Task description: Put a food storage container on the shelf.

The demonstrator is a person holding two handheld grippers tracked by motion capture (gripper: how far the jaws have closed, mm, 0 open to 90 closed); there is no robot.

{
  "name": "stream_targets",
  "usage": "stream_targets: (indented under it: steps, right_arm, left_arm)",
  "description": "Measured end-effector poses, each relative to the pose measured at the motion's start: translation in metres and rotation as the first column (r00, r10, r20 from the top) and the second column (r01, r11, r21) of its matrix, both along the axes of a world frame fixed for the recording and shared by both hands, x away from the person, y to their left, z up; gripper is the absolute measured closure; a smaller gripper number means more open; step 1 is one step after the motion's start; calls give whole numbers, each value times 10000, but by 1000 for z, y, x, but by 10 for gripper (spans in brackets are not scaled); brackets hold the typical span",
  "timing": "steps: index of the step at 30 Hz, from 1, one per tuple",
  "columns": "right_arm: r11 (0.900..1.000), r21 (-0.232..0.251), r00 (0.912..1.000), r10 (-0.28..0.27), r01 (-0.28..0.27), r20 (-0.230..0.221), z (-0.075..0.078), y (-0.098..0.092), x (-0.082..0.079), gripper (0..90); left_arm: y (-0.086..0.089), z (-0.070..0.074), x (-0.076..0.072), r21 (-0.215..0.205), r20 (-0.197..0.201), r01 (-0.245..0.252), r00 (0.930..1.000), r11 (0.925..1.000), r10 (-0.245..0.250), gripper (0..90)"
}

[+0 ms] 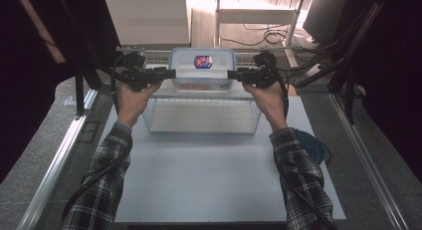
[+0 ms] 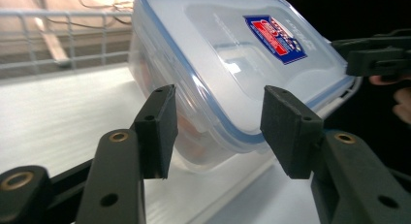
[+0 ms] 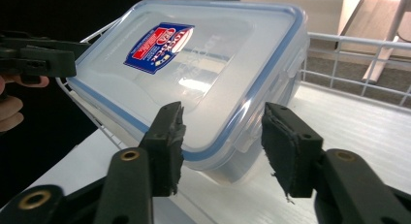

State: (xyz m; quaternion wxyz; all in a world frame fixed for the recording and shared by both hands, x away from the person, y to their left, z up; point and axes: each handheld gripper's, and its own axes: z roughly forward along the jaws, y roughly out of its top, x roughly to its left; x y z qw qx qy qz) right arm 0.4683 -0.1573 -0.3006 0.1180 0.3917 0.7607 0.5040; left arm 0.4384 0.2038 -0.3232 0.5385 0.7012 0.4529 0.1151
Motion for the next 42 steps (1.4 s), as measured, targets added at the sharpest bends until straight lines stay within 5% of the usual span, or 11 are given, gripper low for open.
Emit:
stream_targets:
  steps: [13,23,26,29,32,36,42]
  right_arm:
    - [9992,-385,9994,-102,114,318,4,10,-8,563]
    - [9994,-276,9994,-190,197,282,4,9,-9,564]
    - [9991,-349,9982,-218,237,551,4,10,-12,569]
    - [9990,-427,9970,-123,156,770,5,10,-16,533]
    - [9988,-484,9955,-32,78,943,6,9,-22,466]
    - [9991,-415,9938,150,-105,1098,1,5,-32,337]
    - [9981,-549,9889,372,-296,1440,-7,0,-46,207]
  left_arm:
    - [5,2,-6,-182,-282,90,9996,9998,-95,542]
    - [4,2,-7,-140,-160,50,9999,9999,-52,542]
    - [3,6,-11,299,221,-193,9996,9994,187,537]
    - [5,10,-14,198,363,-120,9993,9997,113,495]
    - [4,11,-22,521,474,-60,9989,9986,35,443]
    - [-1,5,-35,671,668,194,9975,9976,-239,301]
    - [-7,-7,-51,1066,679,546,9958,9928,-620,216]
